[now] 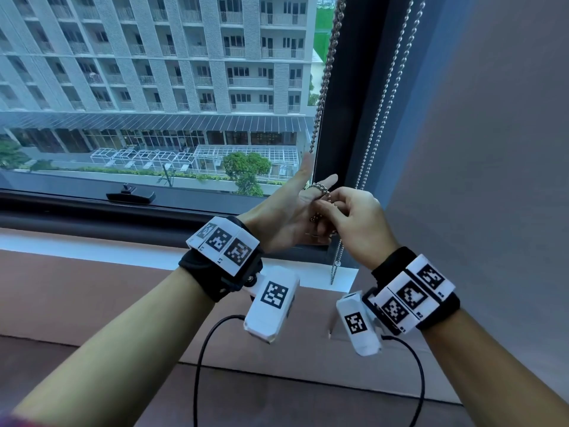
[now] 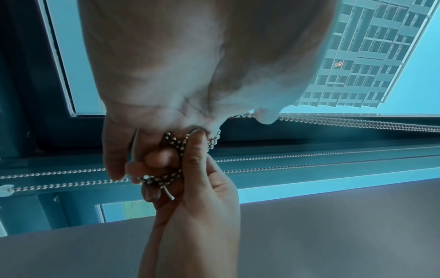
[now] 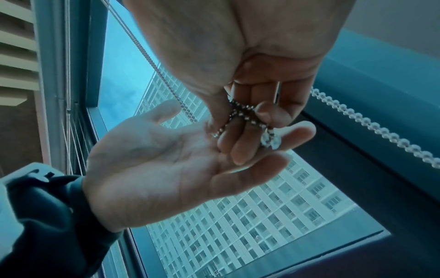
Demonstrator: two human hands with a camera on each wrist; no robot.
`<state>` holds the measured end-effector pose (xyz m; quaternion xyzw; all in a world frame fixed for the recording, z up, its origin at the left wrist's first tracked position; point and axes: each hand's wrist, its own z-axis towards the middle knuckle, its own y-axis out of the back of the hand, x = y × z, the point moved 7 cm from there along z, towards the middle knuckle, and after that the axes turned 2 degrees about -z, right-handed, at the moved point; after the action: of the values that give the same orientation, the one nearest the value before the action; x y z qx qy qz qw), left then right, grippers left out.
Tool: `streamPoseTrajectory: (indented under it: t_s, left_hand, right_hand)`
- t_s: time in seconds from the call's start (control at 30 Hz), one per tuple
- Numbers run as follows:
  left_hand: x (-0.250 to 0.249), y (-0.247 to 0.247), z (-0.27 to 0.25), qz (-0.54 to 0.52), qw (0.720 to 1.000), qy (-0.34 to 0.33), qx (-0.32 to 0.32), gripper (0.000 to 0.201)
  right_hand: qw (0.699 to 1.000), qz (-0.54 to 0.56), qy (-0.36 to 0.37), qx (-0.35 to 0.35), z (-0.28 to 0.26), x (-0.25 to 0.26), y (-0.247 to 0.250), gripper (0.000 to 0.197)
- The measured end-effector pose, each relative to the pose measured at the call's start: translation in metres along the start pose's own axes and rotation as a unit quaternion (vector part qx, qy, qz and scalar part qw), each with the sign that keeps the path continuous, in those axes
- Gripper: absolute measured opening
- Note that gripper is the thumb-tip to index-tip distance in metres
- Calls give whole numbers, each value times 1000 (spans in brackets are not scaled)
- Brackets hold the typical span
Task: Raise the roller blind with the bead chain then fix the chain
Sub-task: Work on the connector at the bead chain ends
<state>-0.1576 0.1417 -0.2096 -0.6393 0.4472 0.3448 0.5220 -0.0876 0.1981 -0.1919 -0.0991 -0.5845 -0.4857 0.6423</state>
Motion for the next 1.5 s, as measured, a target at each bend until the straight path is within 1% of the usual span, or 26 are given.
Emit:
streamPoseTrajectory:
  t_s: [0.13,0.2,0.27,0.33,0.4,0.5,0.6,0.7,0.83,0.9,1.0,1.1,1.27,1.37,1.43,1.5]
  left_hand:
    - [-2,6,-2,-41,999,7,-10,89]
    - [-3,8,-6,-57,998,10,-16,88]
    - [-3,8,-7,-57,998,11,-15,87]
    - [-3,7,-6,-50,999,10,-13,87]
    - [-3,9,-6,-40,999,6,-25,85]
    - [-4,17,-9,15,998,9,-62,83]
    - [-5,20,-13,27,997,15,-70,81]
    - [-6,18,-14,57,996,11,-73,77]
    - [-3,16,-16,113,989,21,-90,59]
    - [-3,19,-14,160,979,22,-122,52]
    - [-4,24,-13,215,962,14,-168,47]
    - [-4,23,-14,219,962,12,-161,41]
    - [-3,14,-17,208,968,22,-141,37]
    - [-1,12,-17,220,965,29,-138,34]
    - [-1,13,-17,232,961,31,-150,36]
    - [-2,15,-16,231,959,32,-159,36]
  right_hand:
    - [999,34,-34,5,-2,-8,4,23]
    - [992,105,-66,27,-1,-13,6,17]
    - [988,135,-76,28,-1,-14,8,11]
    - [991,123,-57,2,-2,-11,10,10]
    - [994,96,-21,-37,-2,-6,16,9]
    - [992,-12,34,-118,4,-1,40,11]
    - [984,-50,49,-163,5,2,51,14]
    - [975,-96,67,-188,0,8,43,12]
    - [981,-75,39,-177,4,1,39,11]
    - [983,-51,42,-169,5,3,41,11]
    - [984,28,58,-164,5,7,44,12]
    - [979,96,77,-161,4,8,43,15]
    - [986,92,78,-116,3,5,41,12]
    - [984,106,82,-116,2,7,42,12]
    - [981,110,98,-123,0,10,43,16]
    - [980,107,112,-126,-2,13,44,15]
